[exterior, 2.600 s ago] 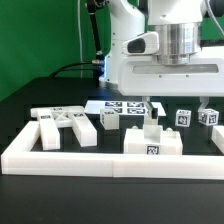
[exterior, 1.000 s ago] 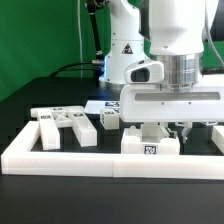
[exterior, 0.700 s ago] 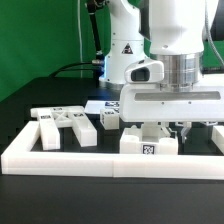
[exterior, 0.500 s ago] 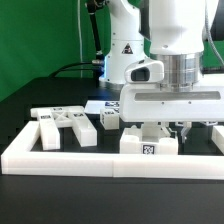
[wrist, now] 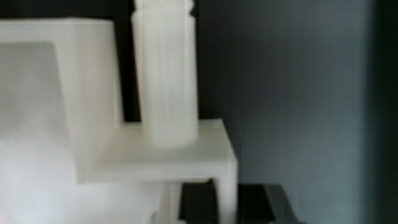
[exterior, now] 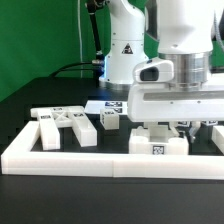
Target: Assemble chair
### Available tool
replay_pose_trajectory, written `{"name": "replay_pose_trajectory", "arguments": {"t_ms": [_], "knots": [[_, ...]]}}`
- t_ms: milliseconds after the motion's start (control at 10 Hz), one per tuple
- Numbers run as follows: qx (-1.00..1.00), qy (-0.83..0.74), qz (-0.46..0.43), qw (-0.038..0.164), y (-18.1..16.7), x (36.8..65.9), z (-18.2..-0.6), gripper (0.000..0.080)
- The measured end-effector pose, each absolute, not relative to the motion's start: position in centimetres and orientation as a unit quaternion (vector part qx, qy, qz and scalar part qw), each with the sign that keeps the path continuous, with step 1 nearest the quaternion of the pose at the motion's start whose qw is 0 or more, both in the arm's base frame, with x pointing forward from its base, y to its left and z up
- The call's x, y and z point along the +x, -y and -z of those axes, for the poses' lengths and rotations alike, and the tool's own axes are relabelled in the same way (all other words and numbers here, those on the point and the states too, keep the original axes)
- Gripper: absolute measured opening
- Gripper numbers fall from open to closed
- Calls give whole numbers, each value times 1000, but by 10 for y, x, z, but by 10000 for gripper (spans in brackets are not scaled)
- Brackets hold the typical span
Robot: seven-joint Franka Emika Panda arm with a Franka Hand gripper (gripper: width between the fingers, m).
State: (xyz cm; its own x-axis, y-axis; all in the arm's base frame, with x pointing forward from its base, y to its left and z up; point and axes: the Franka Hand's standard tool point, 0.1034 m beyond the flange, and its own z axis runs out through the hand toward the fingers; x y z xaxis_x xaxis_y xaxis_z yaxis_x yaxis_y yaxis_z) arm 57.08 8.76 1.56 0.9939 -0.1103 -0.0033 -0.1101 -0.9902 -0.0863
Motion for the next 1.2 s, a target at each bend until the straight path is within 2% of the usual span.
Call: {"name": "replay_pose_trajectory", "arguments": {"t_ms": [200, 600, 1200], "knots": [[-998, -39, 3, 45, -100, 574, -15, 35], [-998, -37, 5, 45, -101, 576, -15, 35], [-998, -19, 17, 50, -127, 598, -18, 35]]}}
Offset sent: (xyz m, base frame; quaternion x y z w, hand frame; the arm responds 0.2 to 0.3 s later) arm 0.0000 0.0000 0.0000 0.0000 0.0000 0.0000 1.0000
